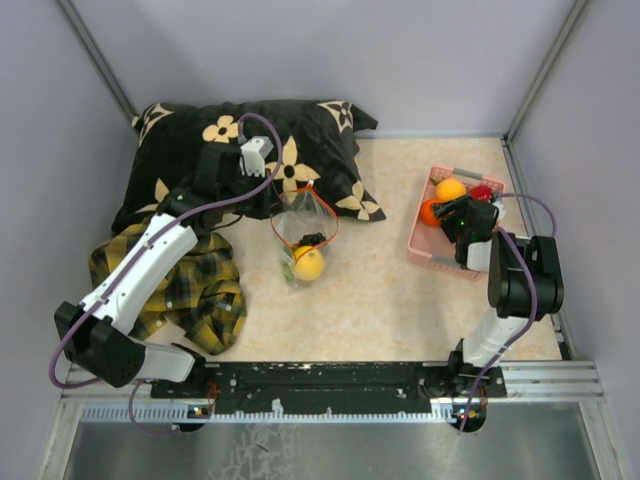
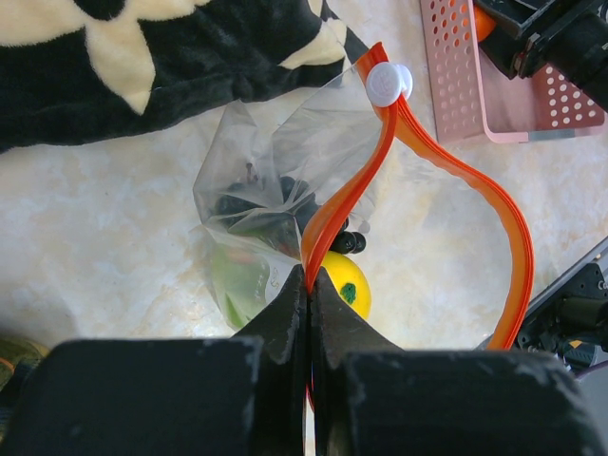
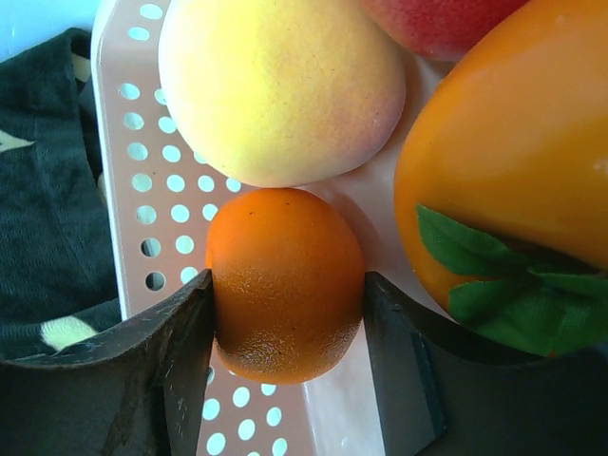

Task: Place the food in the zip-top bag and seal the zipper
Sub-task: Pick up the fake fruit from the bin, then place the fake fruit in the zipper food storage bag.

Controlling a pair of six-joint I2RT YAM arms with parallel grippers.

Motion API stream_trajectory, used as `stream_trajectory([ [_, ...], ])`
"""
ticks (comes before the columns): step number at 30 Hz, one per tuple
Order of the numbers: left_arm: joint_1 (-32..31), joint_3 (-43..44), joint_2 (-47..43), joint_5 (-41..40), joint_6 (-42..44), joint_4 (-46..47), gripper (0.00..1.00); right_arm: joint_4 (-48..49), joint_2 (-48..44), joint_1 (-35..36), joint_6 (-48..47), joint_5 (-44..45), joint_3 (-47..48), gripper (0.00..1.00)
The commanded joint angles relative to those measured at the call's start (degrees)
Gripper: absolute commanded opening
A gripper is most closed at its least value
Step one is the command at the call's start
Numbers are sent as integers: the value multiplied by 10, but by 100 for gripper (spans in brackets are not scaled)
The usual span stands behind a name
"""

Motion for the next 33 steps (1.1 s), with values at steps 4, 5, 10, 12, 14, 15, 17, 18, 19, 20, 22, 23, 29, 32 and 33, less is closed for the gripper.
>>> stream_trajectory([
  [4, 3, -3, -9, 11, 7, 12, 0, -58, -57, -4, -73, 4, 2, 34],
  [5, 3, -3, -9, 11, 6, 12, 0, -72, -75, -4, -81, 6, 2, 32],
  [10, 4, -2, -11, 14, 6, 12, 0, -140, -145, -4, -128, 16, 7, 22],
  [12, 4, -2, -11, 16, 6, 12, 0, -164, -173, -4, -144, 17, 8, 19],
  [14, 4, -2, -10, 18, 5, 12, 0, -196, -200, -4, -161, 18, 14, 17],
  [15, 4, -2, -11, 18, 5, 12, 0, -211, -216, -4, -169, 18, 17, 17],
  [17, 4, -2, -12, 18, 5, 12, 0, -239, -255, -4, -183, 16, 21, 17],
  [18, 4, -2, -12, 18, 4, 12, 0, -260, -273, -4, -190, 11, 24, 16],
  [19, 4, -3, -13, 18, 4, 12, 0, -278, -291, -3, -198, 5, 29, 16],
  [20, 4, -3, -13, 17, 5, 13, 0, -296, -310, 0, -204, 2, 34, 16],
  [22, 4, -3, -13, 18, 4, 13, 0, -329, -348, 8, -223, -3, 47, 16],
  [23, 4, -3, -13, 19, 4, 13, 0, -341, -365, 11, -231, -10, 53, 16],
  [29, 4, -3, -13, 22, 3, 14, 0, -428, -431, 62, -277, -28, 123, 14],
  [32, 4, -3, -13, 24, 3, 14, 0, -446, -452, 103, -288, -33, 146, 14],
  [33, 4, -3, -13, 25, 3, 13, 0, -451, -457, 116, -290, -34, 152, 14],
])
